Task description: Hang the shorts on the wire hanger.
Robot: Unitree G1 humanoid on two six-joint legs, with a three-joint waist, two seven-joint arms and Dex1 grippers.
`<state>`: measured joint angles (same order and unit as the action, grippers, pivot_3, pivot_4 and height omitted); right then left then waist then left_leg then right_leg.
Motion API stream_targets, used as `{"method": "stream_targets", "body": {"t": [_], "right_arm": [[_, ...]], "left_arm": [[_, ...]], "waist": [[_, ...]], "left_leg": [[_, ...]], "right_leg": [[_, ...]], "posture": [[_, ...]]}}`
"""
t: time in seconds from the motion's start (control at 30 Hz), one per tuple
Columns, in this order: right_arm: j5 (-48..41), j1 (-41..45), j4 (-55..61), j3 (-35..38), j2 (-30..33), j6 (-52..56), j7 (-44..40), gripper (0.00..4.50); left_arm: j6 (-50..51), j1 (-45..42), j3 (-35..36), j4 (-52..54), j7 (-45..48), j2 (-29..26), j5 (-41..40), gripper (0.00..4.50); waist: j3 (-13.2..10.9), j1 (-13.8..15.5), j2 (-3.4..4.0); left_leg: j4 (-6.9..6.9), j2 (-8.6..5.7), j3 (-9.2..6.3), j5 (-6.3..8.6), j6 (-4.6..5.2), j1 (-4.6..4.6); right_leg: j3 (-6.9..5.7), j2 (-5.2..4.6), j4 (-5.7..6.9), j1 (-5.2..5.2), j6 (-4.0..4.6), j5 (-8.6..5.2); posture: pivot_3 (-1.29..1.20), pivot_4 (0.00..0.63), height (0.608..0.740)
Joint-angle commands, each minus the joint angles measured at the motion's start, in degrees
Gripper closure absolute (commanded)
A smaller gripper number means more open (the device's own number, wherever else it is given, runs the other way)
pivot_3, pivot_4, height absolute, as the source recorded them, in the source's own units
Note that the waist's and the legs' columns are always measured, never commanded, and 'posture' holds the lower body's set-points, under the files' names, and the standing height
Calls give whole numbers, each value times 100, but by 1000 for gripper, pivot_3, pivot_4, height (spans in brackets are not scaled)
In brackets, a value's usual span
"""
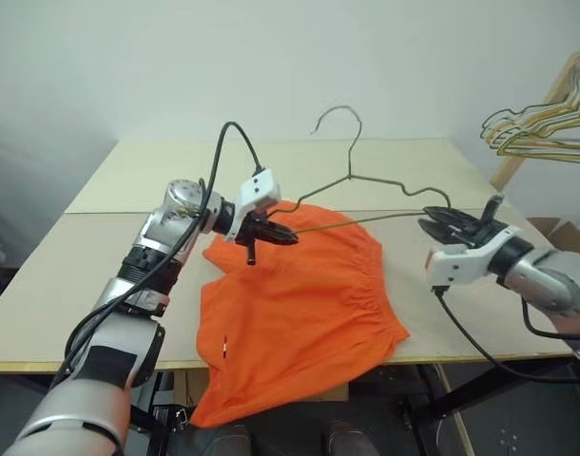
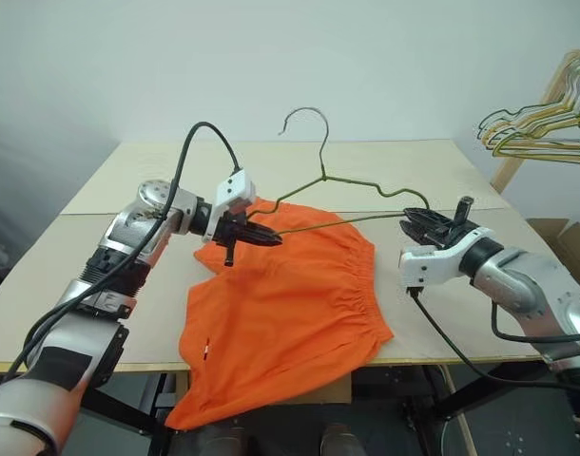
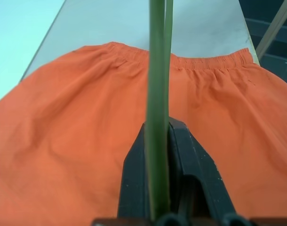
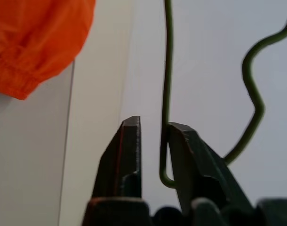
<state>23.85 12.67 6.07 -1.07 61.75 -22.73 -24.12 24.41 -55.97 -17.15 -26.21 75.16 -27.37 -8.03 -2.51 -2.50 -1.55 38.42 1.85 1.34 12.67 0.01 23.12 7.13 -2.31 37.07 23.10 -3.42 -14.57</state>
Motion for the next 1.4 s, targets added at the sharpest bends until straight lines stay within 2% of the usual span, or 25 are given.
{"method": "stream_targets", "body": {"t": [0.03, 0.1, 0.2, 0.23, 0.3, 0.37, 0.5, 0.6, 0.73, 0.87, 1.2, 1.23, 1.4], "right_arm": [[-816, -95, 347, 286, 285, -137, -776, 1988], [-1772, -207, 640, 383, 401, 416, -1542, 1288], [-3636, -36, 1311, 611, 606, 2383, -2625, 178], [-4255, 446, 1395, 546, 710, 3531, -2900, 41], [-4794, 1167, 1342, 351, 890, 4750, -3341, 41], [-4673, 1646, 1172, 77, 920, 4972, -3617, 41], [-4035, 2825, 632, -1197, 708, 5818, -4419, 41], [-3325, 3487, 109, -2093, 229, 6288, -4543, 41], [-2812, 4012, -469, -2605, -334, 6449, -4658, 41], [-2660, 4282, -681, -2783, -502, 6624, -5048, 937], [-2457, 4161, -520, -2752, -460, 6620, -5453, 4319], [-2435, 4144, -516, -2740, -463, 6616, -5463, 4469], [-2525, 4003, -358, -2559, -394, 6673, -5532, 4469]], "left_arm": [[-372, -46, 61, 42, -196, -79, 212, 4500], [-760, 124, -97, 81, -283, -164, 485, 4500], [-1253, 289, -260, 123, -370, -274, 808, 4500], [-1349, 302, -260, 129, -362, -287, 840, 4500], [-1421, 300, -232, 146, -313, -289, 847, 4500], [-1507, 301, -213, 167, -248, -296, 838, 4500], [-1483, 344, -162, 331, -96, -283, 709, 4500], [-1502, 381, -145, 423, -19, -290, 670, 4500], [-1457, 397, -115, 500, 10, -298, 676, 4500], [-1426, 438, -98, 590, 51, -344, 663, 4500], [-1431, 473, -69, 671, 93, -314, 594, 4500], [-1447, 472, -63, 665, 97, -308, 589, 4500], [-1620, 515, 25, 647, 373, -335, 405, 4500]], "waist": [[0, -5, 0], [0, -21, 0], [-1, -41, -1], [-2, -41, 1], [-5, -18, 3], [-2, 19, -2], [-2, 50, -4], [-2, 37, -3], [-4, 40, 1], [-5, 138, 3], [-5, 252, 3], [-5, 250, 4], [-6, 256, 6]], "left_leg": [[0, 1, -1, 0, 0, 0], [0, 0, -1, 0, 0, -4], [-3, 2, -1, 0, 0, -30], [-2, 3, -2, 0, 0, -34], [0, 4, -1, 0, 0, -41], [5, 9, -3, 0, 0, -42], [3, 11, -5, 1, -1, -23], [15, 10, 4, 1, -1, 11], [18, 9, 5, 1, 0, 26], [20, 8, 2, 1, 0, 36], [41, 9, 2, 1, 0, 42], [42, 9, 2, 1, 0, 42], [43, 9, 3, 1, 0, 41]], "right_leg": [[-1, 0, 0, 0, 7, 4], [1, 0, 0, -4, 8, 6], [4, 1, 1, -27, 11, 7], [3, 1, 2, -33, 12, 8], [3, 1, 1, -41, 19, 15], [-6, 1, -2, -42, 20, 15], [-17, 1, -6, -22, -11, -13], [-8, 1, 3, 15, -2, 0], [-7, 1, 10, 31, 20, 13], [-9, 2, 13, 39, 20, 13], [-12, 1, 17, 40, 13, 18], [-12, 2, 18, 40, 12, 17], [-10, 2, 25, 42, 13, 18]], "posture": [[11, 0, 740], [20, 0, 740], [29, 0, 740], [32, 0, 740], [34, 0, 740], [38, 0, 740], [36, 0, 740], [43, 0, 740], [59, 0, 740], [59, 0, 740], [65, 0, 740], [65, 0, 740], [64, 0, 740]]}}
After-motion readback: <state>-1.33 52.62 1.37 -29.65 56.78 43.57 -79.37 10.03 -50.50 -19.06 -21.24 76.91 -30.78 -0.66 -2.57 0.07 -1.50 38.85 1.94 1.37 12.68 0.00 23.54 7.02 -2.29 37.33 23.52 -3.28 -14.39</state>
